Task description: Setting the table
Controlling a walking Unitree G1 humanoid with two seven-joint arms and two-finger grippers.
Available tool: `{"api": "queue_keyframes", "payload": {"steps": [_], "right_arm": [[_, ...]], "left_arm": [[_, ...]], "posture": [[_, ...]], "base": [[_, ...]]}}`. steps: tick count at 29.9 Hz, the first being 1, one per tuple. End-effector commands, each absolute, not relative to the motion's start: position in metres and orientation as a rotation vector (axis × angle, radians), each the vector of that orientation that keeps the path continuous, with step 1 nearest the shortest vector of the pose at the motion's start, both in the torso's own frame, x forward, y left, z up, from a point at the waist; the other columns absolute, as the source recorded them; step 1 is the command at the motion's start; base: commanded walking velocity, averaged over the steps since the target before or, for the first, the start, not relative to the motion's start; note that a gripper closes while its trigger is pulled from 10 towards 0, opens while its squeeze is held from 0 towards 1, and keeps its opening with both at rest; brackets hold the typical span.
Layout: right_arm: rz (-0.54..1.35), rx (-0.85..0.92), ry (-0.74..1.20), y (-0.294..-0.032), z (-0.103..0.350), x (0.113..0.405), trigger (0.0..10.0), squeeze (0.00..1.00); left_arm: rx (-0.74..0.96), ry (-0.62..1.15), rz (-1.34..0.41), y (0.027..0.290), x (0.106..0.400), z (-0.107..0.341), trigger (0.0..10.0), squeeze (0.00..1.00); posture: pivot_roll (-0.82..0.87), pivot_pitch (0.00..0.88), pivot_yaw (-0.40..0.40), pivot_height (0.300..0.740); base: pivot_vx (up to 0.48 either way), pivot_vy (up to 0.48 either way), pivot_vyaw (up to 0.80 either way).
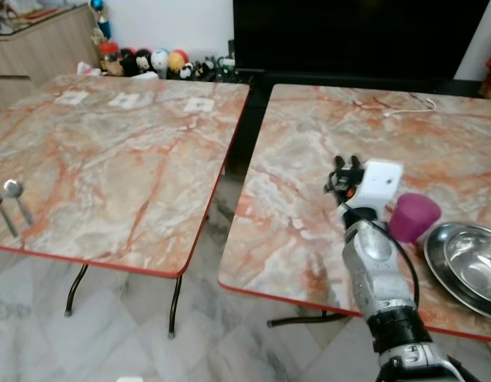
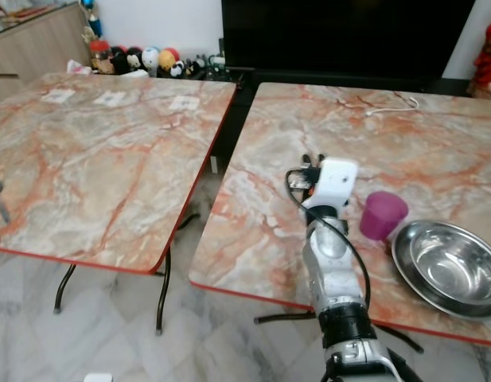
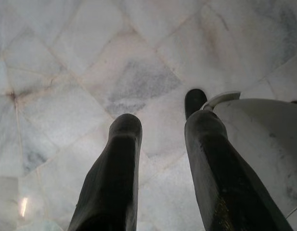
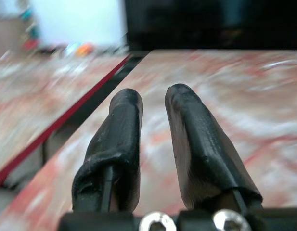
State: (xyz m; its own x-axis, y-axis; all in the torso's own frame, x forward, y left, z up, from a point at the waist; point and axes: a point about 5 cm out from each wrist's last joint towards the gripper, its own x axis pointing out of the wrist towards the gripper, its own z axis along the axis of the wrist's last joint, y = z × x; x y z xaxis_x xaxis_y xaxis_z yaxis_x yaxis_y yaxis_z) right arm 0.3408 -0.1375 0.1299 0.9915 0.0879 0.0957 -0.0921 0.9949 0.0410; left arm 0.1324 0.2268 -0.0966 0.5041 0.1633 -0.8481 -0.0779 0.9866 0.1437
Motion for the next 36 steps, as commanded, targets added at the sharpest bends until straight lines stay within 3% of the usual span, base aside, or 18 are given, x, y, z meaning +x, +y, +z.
{"api": "queue_keyframes", "payload": {"steps": [1,8,36], "right_arm": [[0.163,0.02,-0.119,-0.13,0.136,0.338,10.0,0.0],[0.166,0.022,-0.093,-0.128,0.127,0.329,10.0,0.0],[0.151,0.179,-0.087,-0.102,0.132,0.332,10.0,0.0]], "left_arm": [[0.074,1.038,0.166,0.227,0.129,-0.098,10.0,0.0],[0.065,1.042,0.175,0.228,0.128,-0.098,10.0,0.0],[0.077,1.049,0.167,0.228,0.127,-0.098,10.0,0.0]], "posture": [[-0.07,0.001,0.006,0.74],[-0.07,0.001,0.013,0.74],[-0.06,0.0,0.012,0.74]], "base": [[0.0,0.0,0.0],[0.0,0.132,0.0],[0.0,0.48,0.0]]}}
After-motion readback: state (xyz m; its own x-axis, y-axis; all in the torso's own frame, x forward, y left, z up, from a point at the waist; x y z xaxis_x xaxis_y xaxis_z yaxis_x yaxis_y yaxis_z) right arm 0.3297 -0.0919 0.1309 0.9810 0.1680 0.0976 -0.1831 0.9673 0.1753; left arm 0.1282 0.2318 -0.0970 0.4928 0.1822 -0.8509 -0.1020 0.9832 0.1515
